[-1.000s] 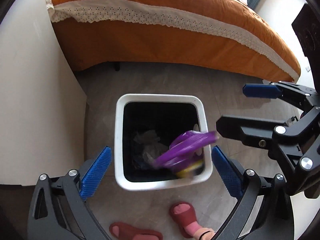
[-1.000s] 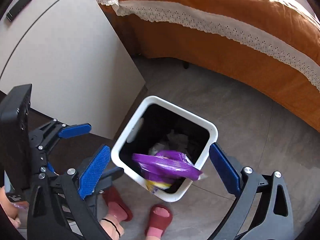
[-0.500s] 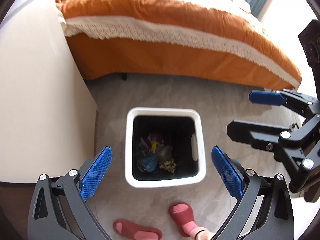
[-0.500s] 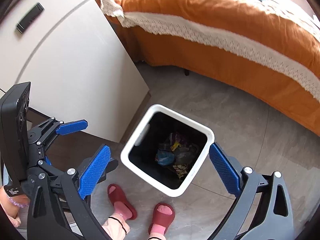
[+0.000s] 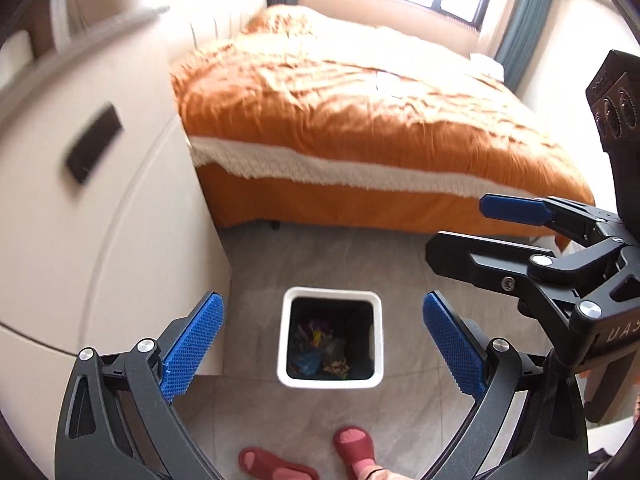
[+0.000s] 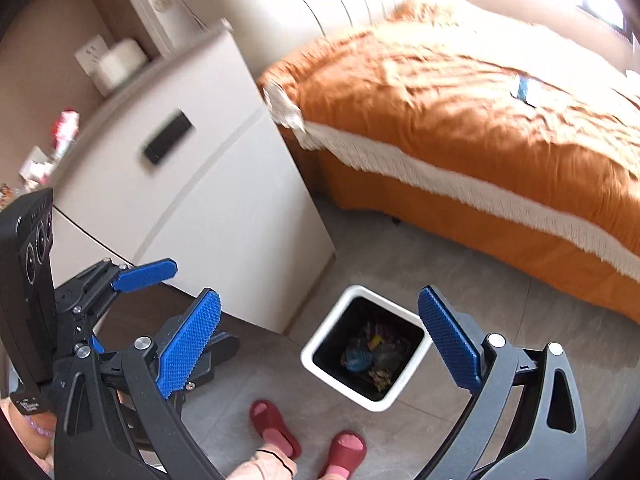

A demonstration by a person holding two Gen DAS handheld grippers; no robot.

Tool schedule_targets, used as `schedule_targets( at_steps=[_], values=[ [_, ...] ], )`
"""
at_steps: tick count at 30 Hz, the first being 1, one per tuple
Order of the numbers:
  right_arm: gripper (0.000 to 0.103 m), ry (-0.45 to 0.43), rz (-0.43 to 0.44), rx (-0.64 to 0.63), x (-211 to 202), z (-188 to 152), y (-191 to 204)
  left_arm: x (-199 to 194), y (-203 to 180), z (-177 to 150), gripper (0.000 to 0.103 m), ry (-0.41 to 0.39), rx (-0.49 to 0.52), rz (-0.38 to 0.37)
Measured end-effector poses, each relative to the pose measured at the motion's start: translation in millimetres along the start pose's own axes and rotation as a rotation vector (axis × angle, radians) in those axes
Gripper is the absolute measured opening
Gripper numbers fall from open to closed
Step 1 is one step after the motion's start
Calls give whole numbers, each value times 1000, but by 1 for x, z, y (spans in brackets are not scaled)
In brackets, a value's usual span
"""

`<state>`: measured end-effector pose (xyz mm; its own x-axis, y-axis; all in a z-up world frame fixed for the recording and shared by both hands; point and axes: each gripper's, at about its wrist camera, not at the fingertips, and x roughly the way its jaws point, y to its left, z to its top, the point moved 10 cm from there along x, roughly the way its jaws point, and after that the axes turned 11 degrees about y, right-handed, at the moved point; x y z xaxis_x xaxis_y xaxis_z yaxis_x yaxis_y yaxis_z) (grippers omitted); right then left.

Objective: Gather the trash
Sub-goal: 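Move both open tools back toward the desk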

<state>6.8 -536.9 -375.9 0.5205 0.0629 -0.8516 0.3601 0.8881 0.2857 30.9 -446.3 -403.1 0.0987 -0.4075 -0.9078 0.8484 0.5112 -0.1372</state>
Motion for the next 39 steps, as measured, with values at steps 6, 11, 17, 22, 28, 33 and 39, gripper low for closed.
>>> schedule_targets(
  at_steps=[6,11,17,22,28,33,39],
  values=[
    [99,-97,59,-107,-55,46,66,-93,33,13,98,-105,-82,92],
    [99,-153,124,-234,-79,81,134,-168,88,16,98,-198,-170,217],
    [99,-181,220,-401,-86,109,237,-235,164,-6,98,-255,-284,364],
    [99,-159,300,-518,-76,110,316,-277,220,-37,98,-270,-372,459],
    [99,-139,355,-649,-55,116,409,-315,290,-79,98,-285,-492,545],
    [99,-135,369,-746,-35,125,465,-326,342,-111,98,-267,-563,587],
    [99,-102,342,-906,3,141,512,-324,371,-120,98,-295,-658,563]
  ],
)
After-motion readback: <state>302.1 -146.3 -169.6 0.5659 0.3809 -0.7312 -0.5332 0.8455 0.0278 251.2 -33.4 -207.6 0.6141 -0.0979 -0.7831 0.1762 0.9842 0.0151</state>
